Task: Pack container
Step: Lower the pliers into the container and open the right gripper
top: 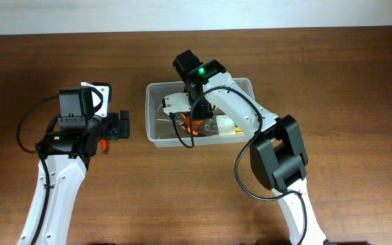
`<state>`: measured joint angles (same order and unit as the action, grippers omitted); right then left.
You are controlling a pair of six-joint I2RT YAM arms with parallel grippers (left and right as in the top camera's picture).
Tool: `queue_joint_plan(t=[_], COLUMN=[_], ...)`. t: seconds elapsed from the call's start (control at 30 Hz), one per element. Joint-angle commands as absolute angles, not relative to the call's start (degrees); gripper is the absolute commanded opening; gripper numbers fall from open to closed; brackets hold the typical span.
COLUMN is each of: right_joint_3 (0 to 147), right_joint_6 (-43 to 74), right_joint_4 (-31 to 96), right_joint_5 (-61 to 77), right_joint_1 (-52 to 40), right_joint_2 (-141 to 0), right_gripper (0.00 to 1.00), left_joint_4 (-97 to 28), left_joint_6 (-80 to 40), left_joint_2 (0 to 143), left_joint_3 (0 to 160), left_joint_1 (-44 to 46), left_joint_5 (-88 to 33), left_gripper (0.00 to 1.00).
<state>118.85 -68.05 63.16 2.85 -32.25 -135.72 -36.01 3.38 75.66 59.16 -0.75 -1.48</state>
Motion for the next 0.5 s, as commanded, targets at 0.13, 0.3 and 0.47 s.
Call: queue_joint_plan(t=[0.13,0.3,0.47], right_joint_3=[121.47,129.23,140.49], right_joint_6=[-67.53,-50.11,-18.79], right_joint_4=[63.2,63.24,69.91], right_joint_5=[-0.93,-7.2,-14.63], right_joint_1=[-34.5,-32.95,-26.35], right_joint_2=[-132.68,-128.66,-125.62], right_gripper=[0.98,0.98,0.98], left_joint_4=[-35.9,-35.9,-35.9], left_joint_6=[3.27,3.27,3.27], left_joint_2=[76.03,76.03,76.03], left_joint_3=[60.4,60.4,60.4], left_joint_1=[-0.8,-0.8,-0.8], left_joint_5=[-1.08,-1.08,-1.08], left_gripper=[0.99,0.99,0.99])
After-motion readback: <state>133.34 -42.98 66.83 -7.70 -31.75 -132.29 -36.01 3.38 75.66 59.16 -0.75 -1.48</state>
